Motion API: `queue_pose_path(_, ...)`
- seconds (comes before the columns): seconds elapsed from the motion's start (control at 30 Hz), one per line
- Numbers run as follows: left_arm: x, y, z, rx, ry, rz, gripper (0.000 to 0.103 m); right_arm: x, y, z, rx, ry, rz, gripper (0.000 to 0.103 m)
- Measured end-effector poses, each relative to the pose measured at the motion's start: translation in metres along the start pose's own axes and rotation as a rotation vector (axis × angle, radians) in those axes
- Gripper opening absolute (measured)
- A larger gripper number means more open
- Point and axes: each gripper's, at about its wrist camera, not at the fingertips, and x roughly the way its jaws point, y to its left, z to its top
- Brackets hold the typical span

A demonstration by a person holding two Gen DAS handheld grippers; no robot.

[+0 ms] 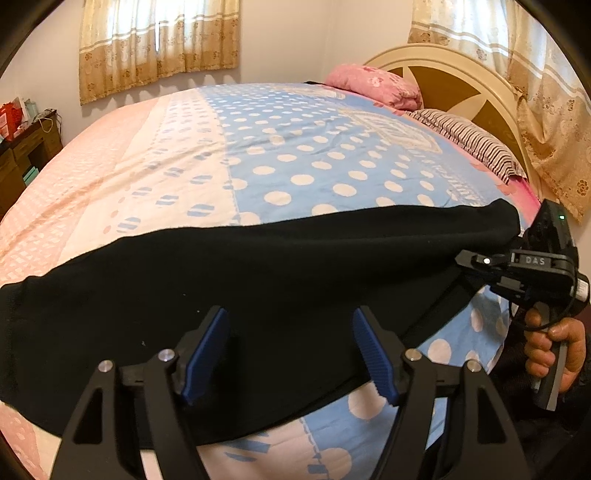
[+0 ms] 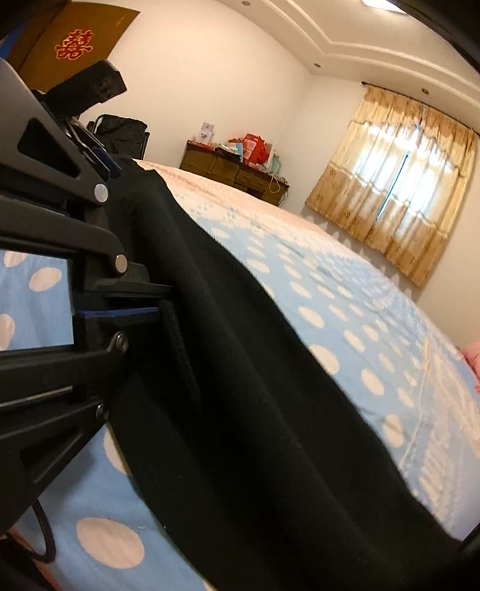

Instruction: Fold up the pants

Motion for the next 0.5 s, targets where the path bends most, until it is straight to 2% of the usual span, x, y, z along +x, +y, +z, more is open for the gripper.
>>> queue_pose_path(0.17,-0.004,0.0,0.002,0.005,-0.006,-0.002,0.073,-0.02,0.014,-0.011,-0.01,0.023,0.042,0.003)
queue_pose_path(0.27,-0.006,-0.001,0.003,0.015,-0.009,-0.003,0.073,-0.023,0.014,-0.026,-0.025,0.06,-0.01,0.003)
queue_pose_path(0.37,-0.006,-0.003,0.004,0.021,-0.015,-0.008,0.074,-0.015,0.003,-0.038,0.002,0.097,-0.025,0.004)
queue_pose_path(0.43,-0.004,-0.004,0.004,0.019,-0.012,-0.009,0.076,-0.008,-0.004,-0.041,0.007,0.093,-0.049,0.004)
queue_pose_path(0.5,-0.001,-0.006,0.001,0.024,-0.001,0.004,0.076,-0.004,-0.006,-0.042,0.005,0.113,-0.07,0.009)
